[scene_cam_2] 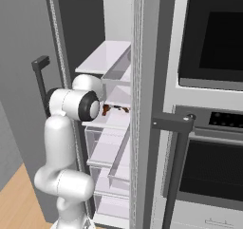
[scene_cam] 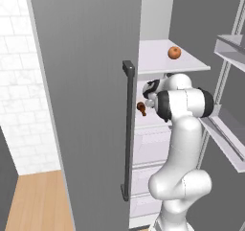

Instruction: Place one onion and one chicken drumstick in each tupperware on the nearby counter, to pack two identical lunches.

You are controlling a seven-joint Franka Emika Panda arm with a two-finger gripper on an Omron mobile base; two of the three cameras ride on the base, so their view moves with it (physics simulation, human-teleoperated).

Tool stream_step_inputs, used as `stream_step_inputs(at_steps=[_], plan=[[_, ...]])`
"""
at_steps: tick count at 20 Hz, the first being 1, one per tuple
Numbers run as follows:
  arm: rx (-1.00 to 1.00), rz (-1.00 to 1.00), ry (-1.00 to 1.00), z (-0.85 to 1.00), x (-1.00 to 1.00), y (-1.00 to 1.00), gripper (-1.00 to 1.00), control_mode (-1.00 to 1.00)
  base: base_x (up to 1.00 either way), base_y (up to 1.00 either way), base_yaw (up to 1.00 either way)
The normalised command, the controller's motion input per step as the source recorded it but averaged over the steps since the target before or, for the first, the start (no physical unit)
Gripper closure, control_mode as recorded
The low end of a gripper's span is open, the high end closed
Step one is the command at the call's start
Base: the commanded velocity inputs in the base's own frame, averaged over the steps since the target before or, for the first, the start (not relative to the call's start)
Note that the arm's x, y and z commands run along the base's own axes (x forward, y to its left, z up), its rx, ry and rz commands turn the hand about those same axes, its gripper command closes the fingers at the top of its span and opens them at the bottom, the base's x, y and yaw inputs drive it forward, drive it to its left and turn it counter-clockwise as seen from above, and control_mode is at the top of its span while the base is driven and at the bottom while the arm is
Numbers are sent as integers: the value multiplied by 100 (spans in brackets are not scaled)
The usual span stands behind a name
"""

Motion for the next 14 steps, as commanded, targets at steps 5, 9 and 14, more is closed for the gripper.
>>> stream_step_inputs(at_steps=[5, 9, 14], plan=[[0, 0, 0, -7, -12, 0, 100, -100, 0, 0, 0], [0, 0, -10, 5, -94, 0, 100, -100, 0, 0, 0], [0, 0, -12, 46, -100, 0, 100, -100, 0, 0, 0]])
